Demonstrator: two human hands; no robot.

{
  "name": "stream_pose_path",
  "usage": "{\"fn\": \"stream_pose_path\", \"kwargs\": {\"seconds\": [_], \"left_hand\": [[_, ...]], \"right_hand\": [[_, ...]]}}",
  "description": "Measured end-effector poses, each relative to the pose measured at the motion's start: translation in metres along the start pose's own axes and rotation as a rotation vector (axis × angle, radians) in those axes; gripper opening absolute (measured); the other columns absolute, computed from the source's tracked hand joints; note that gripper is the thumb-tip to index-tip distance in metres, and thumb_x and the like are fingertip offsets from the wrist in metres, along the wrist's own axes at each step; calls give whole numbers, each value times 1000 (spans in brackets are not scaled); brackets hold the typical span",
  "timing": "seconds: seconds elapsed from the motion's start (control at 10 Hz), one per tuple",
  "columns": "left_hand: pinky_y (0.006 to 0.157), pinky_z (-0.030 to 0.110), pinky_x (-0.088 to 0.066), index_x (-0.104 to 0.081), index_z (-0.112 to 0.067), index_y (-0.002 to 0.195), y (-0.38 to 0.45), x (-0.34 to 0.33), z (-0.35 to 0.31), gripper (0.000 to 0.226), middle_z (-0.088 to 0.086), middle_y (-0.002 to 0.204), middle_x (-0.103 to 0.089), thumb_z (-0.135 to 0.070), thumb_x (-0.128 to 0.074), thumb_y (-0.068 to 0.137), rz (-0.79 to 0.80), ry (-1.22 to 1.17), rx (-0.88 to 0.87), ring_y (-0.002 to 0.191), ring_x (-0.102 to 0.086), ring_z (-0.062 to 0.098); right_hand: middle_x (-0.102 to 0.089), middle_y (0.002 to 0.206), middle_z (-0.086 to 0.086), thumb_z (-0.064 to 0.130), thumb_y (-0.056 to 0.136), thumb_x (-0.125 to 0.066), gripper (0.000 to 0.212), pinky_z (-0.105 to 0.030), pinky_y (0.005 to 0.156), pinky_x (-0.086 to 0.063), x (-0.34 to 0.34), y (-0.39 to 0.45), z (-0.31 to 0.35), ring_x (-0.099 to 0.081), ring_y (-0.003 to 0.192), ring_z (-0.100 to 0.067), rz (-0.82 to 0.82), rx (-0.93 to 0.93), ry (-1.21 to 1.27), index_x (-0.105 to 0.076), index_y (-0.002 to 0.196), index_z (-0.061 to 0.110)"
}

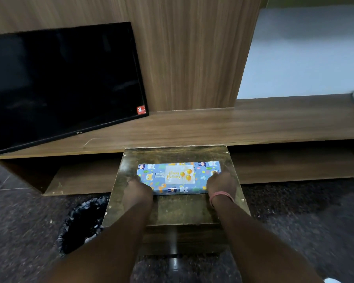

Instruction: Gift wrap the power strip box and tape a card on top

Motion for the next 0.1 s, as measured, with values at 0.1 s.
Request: {"fn": "stream_pose_path", "kwargs": {"seconds": [0.1], "left_hand": [[91, 38, -49, -62, -8, 123, 1, 25, -48, 30, 22, 122, -67, -12, -51, 96, 16, 35, -84, 113, -63, 39]], "right_hand": [[-68, 121, -18, 22, 95, -55, 29, -40, 92, -51, 30, 2, 45, -63, 115, -37, -49, 76, -14, -65, 119, 9]]}}
Point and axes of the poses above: each hand's wrist, its own y-axis towards the middle knuckle, its own x-axis out of the back of the hand, z = x × y, the point moved 9 cm from there along y, towards the middle knuckle
